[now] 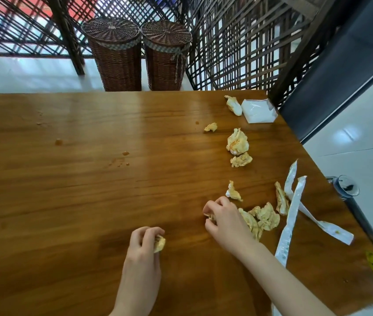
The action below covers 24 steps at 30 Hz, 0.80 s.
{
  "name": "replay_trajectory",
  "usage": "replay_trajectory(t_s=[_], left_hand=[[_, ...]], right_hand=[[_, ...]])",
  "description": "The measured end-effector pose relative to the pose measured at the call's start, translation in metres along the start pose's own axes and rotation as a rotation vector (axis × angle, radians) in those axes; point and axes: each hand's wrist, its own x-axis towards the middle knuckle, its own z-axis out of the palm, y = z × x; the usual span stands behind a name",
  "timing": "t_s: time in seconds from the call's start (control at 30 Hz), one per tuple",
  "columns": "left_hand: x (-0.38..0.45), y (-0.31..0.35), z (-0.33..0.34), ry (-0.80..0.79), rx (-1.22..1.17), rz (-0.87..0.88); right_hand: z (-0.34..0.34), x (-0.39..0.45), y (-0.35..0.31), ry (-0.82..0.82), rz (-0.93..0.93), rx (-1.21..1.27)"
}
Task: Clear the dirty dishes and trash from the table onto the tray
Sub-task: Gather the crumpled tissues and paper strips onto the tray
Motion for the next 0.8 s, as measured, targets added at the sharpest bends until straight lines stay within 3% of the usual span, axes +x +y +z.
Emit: replay_trajectory(t_s=[0.3, 0.63, 0.8], left_hand=[[0.053, 0.035, 0.015, 0.040, -0.003, 0.042], [0.177, 0.111, 0.073, 0.152, -0.027, 0.088], [0.240, 0.132, 0.105, 0.191, 0.008, 0.098]], right_hand=[[-0.046, 0.039, 0.015, 0.140, -0.053, 0.058], [-0.098, 0.138, 0.082, 0.275, -0.023, 0.084], [-0.097, 0.188, 0.115, 0.196, -0.116, -0.038]])
